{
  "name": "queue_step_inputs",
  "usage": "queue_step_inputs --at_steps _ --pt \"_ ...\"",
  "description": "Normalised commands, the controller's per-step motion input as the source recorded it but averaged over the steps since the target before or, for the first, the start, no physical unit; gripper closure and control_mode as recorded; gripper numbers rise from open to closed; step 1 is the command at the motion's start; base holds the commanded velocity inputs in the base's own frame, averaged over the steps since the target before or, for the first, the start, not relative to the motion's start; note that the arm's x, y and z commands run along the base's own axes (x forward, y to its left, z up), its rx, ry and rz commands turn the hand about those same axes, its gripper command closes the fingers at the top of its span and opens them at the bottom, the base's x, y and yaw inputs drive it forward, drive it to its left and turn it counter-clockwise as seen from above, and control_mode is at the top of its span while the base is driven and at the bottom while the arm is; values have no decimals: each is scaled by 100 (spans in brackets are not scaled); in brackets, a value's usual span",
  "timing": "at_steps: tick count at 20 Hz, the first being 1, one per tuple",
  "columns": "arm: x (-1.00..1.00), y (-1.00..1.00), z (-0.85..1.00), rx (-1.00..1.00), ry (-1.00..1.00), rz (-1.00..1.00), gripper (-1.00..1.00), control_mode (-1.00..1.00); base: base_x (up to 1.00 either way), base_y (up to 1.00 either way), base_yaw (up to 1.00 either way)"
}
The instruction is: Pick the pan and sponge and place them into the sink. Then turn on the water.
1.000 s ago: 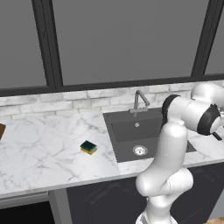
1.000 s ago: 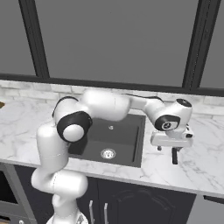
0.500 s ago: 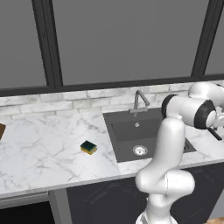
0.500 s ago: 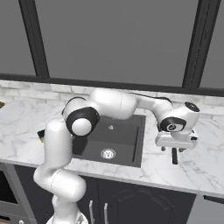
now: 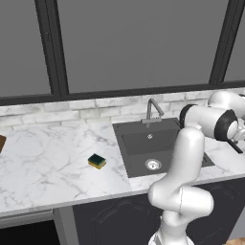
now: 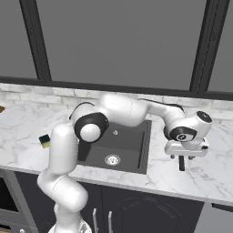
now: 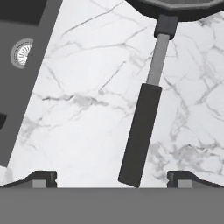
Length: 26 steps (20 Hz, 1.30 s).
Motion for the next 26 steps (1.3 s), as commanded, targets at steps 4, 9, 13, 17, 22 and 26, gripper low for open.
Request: queue_step_inputs --at_steps 4,9,13,17,22,26 --pt "5 0 -21 -7 -6 0 -100 -100 0 0 0" --pt "12 6 -19 -6 -7 0 -100 -100 0 0 0" --pt "20 3 -15 -4 -5 0 -100 -100 0 0 0" --pt "27 0 -12 0 -1 0 -100 -100 0 0 0" --pt "30 -3 -12 2 1 0 -100 -100 0 0 0" --pt "29 -11 -10 5 3 1 -100 -100 0 0 0"
